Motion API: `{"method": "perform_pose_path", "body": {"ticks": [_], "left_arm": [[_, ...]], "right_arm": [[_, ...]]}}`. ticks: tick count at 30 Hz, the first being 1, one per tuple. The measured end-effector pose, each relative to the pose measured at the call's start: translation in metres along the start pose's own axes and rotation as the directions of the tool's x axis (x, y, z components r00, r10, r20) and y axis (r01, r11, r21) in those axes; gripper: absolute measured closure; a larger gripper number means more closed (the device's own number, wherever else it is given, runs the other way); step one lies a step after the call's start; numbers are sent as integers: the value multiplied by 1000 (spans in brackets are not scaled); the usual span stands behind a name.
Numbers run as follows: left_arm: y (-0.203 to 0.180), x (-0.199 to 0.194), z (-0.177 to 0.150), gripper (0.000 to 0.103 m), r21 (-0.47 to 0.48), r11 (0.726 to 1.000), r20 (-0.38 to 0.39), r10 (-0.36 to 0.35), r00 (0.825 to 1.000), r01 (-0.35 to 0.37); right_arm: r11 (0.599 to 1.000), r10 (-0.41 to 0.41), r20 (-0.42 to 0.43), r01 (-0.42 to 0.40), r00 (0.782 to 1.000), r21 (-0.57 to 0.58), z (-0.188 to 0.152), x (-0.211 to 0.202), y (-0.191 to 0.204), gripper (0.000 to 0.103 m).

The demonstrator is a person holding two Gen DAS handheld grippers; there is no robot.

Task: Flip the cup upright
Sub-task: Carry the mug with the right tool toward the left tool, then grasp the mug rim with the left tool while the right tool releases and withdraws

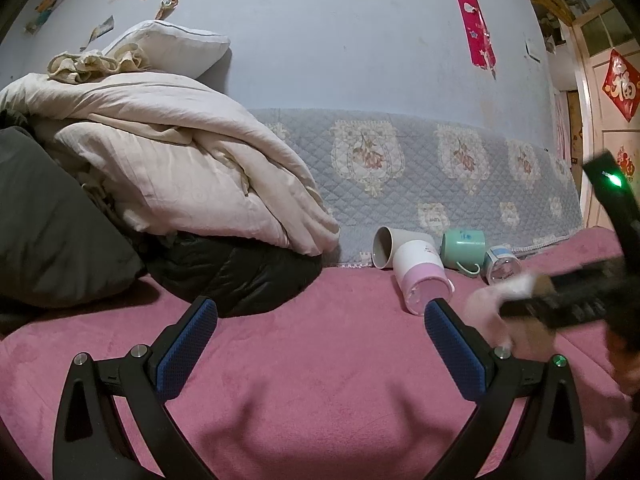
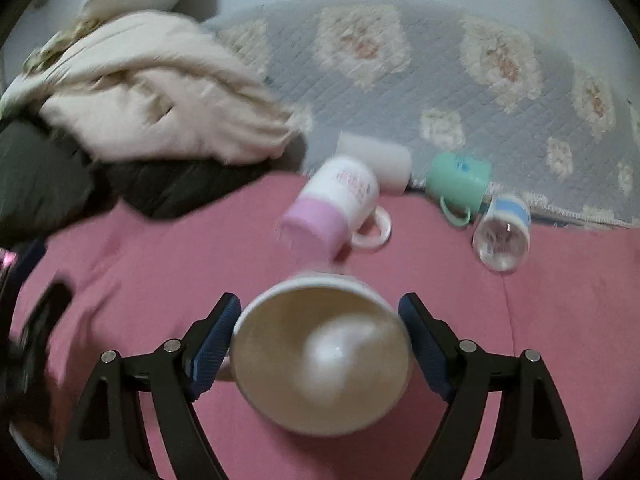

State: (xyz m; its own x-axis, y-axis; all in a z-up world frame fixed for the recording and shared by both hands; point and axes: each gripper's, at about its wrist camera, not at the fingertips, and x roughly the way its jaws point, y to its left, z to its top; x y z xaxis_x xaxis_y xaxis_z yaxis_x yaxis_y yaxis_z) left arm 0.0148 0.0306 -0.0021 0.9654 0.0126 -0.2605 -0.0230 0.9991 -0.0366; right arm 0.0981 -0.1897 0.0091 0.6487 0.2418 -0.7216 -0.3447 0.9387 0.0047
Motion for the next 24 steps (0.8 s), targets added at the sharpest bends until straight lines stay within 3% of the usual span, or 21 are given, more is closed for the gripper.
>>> {"method": "perform_pose_path", "body": {"ticks": [5, 8, 12, 18, 21, 24], "left_arm": [[-1, -1, 0, 0, 4, 1000, -1, 2, 1000, -2], [0, -1, 1, 0, 2, 1000, -3, 2, 1000, -2], [0, 0, 0, 0, -7, 1000, -17, -1, 1000, 1], [3, 3, 0, 0, -20, 1000, -30, -5, 1000, 4], [1, 5, 0, 0, -16, 1000, -35, -3, 999, 2], [0, 5, 0, 0, -13, 1000, -35, 0, 999, 0]], "right_arm": [[990, 118, -132, -107, 984, 91, -22, 6, -17, 20], [985, 145, -162, -126, 976, 120, -20, 12, -22, 19], [980, 167, -270, -128, 948, 155, -25, 38, -19, 17], [966, 149, -155, -110, 977, 234, -16, 45, -15, 18], [931, 219, -169, -154, 961, 332, -7, 60, -13, 18], [886, 354, -172, -270, 919, 378, -6, 68, -4, 17]]}}
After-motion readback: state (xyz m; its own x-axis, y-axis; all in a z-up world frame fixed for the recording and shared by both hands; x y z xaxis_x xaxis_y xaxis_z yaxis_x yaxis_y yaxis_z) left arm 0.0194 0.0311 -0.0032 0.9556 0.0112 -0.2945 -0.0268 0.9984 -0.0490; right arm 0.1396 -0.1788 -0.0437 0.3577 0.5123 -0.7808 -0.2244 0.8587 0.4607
